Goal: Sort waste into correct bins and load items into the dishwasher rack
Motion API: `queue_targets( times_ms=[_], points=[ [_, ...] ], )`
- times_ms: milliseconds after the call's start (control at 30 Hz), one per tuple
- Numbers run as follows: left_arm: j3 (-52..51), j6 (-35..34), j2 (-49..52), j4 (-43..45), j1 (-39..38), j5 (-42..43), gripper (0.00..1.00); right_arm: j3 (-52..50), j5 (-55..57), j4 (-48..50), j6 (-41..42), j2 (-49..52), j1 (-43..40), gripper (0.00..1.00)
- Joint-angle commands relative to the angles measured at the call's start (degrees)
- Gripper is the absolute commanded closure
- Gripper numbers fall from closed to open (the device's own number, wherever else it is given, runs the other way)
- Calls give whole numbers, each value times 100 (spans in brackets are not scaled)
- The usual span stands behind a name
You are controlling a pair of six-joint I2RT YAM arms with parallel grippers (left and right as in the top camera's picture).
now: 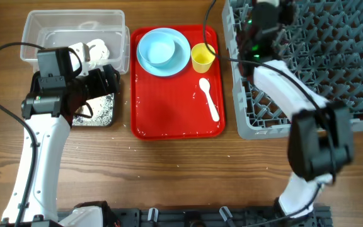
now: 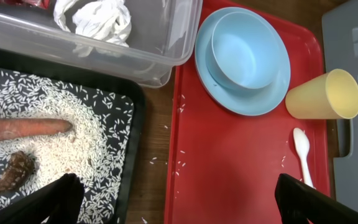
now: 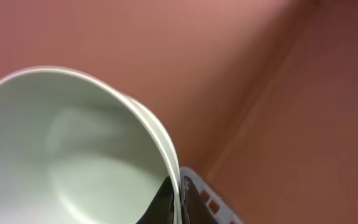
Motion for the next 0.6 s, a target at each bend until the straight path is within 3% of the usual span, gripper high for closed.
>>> queue_targets(
  times_ms=[0, 200, 567],
  points=[
    [94, 111, -94, 17, 35, 48, 0, 13, -254, 560, -1174, 662, -39, 96],
    [94, 111, -94, 17, 35, 48, 0, 13, -588, 634, -1191, 1287, -114, 96],
    [94, 111, -94, 17, 35, 48, 0, 13, -957, 256, -1023, 1436, -168, 96]
  ],
)
